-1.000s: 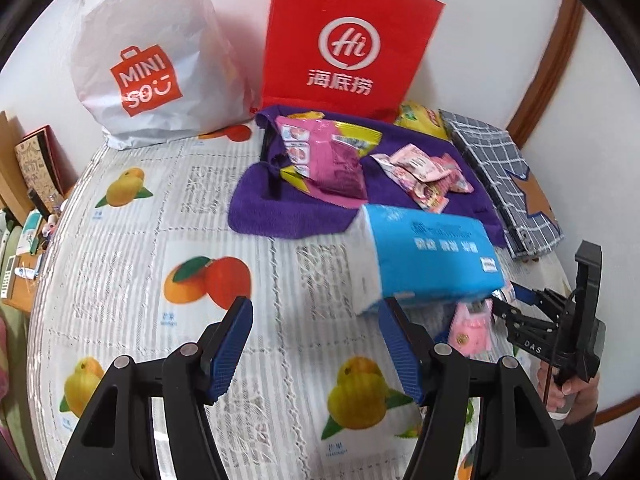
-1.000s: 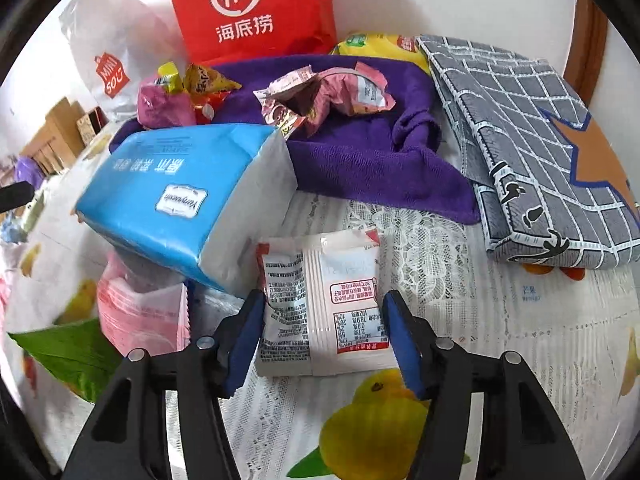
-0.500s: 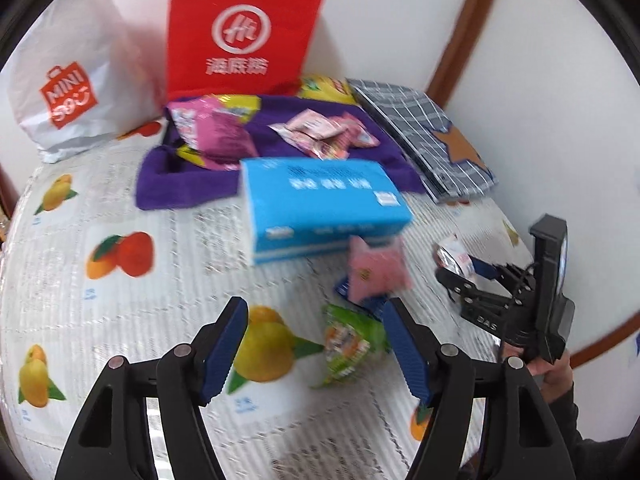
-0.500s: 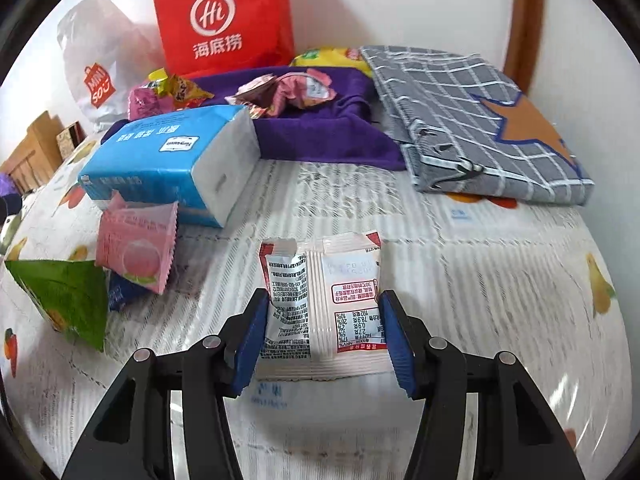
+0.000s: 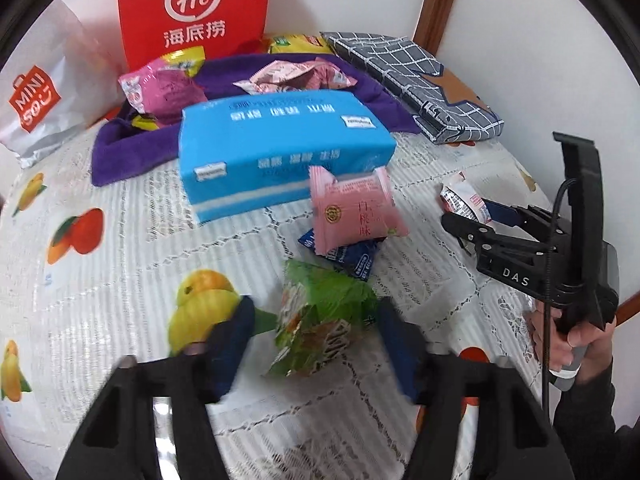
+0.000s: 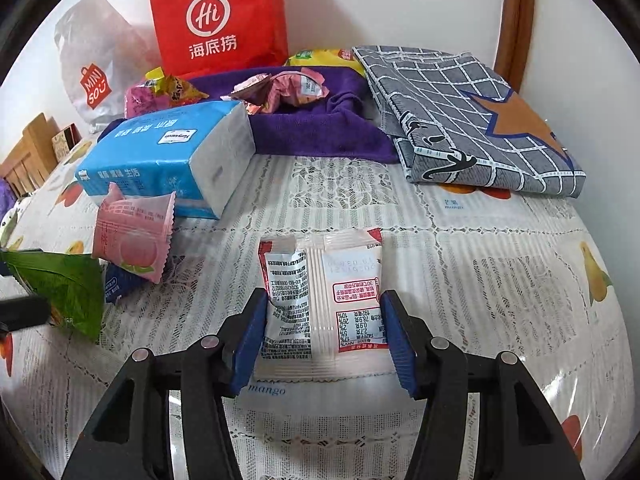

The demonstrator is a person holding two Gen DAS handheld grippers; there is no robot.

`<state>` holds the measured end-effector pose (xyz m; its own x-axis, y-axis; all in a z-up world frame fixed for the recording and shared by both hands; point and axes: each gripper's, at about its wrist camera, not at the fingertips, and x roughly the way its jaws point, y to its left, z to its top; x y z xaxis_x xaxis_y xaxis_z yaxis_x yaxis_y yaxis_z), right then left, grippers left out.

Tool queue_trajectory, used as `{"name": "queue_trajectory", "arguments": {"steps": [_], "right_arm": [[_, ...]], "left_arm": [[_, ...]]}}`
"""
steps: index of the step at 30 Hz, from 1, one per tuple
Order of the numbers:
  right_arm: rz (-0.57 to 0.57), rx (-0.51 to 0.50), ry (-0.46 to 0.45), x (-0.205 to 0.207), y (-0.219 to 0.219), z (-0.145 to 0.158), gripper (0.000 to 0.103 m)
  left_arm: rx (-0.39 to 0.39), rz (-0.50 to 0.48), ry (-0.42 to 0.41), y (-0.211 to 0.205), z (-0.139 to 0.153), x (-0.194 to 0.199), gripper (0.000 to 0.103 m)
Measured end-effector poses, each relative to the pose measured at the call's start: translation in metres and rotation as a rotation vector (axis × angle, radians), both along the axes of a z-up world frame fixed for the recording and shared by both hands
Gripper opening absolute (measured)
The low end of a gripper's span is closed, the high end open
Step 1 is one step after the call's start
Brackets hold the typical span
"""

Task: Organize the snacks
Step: 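Grasp the green snack bag with the left tool, then lift the green snack bag with the left tool while the right holds the white packet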

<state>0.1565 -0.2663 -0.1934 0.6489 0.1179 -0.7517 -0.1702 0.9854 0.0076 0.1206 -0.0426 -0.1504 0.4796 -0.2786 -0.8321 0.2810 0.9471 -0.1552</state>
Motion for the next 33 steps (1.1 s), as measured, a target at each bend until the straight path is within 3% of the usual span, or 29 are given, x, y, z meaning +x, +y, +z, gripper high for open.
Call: {"name": "queue_trajectory", "arguments": {"steps": [3,11,17,26,33], "right_arm": [[0.000,-0.003,-0.001,0.000,0.001,0.000,0.057],[0.000,-0.004,-0.001,0.000,0.000,0.000,0.057],[0.001,-0.004,0.000,0.001,0.000,-0.001,0.057],[0.001,-0.002,0.002,0.001,0.000,-0.001,0.058],[0.005,-0.005,0.002,0.001,0.000,-0.001,0.058]], "left_arm": [[-0.017,-0.003,-0.022,0.005,0.002,-0.003,0.033],[-0.013,0.119,-0.059,0.043,0.009,-0.004,0.032],[0.045,0.213,-0.125,0.060,-0.001,0.001,0.032],[-0.029,0.298,-0.196,0.070,-0.016,0.004,0.035],[-0.142,0.313,-0.119,0.081,-0.029,0.009,0.038]]}}
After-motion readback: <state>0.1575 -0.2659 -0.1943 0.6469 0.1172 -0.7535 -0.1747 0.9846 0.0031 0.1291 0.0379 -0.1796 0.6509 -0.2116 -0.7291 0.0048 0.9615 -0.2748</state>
